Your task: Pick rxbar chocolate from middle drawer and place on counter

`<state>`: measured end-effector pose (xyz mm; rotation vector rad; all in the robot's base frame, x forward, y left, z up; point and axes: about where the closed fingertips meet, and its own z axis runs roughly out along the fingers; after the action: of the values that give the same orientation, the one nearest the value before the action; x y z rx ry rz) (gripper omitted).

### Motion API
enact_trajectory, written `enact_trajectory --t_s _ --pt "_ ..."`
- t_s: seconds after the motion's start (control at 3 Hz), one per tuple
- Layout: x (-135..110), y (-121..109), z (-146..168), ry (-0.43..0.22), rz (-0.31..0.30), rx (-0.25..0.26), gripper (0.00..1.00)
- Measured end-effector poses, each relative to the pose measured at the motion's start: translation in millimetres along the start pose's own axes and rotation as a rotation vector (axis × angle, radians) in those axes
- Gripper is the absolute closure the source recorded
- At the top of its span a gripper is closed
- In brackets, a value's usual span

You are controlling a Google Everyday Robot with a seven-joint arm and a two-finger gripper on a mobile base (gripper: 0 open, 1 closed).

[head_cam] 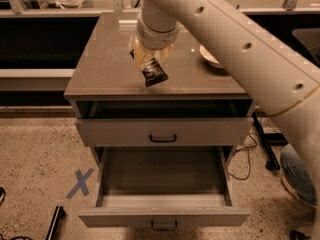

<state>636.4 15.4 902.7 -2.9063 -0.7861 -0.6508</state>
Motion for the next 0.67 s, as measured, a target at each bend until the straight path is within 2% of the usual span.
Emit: enact_trajectory --t_s 0.33,0.67 --pt "19 2 18 -0.009 -0.003 -0.032 1.00" --pt "27 7 35 -0.023 0.026 0.005 1.00"
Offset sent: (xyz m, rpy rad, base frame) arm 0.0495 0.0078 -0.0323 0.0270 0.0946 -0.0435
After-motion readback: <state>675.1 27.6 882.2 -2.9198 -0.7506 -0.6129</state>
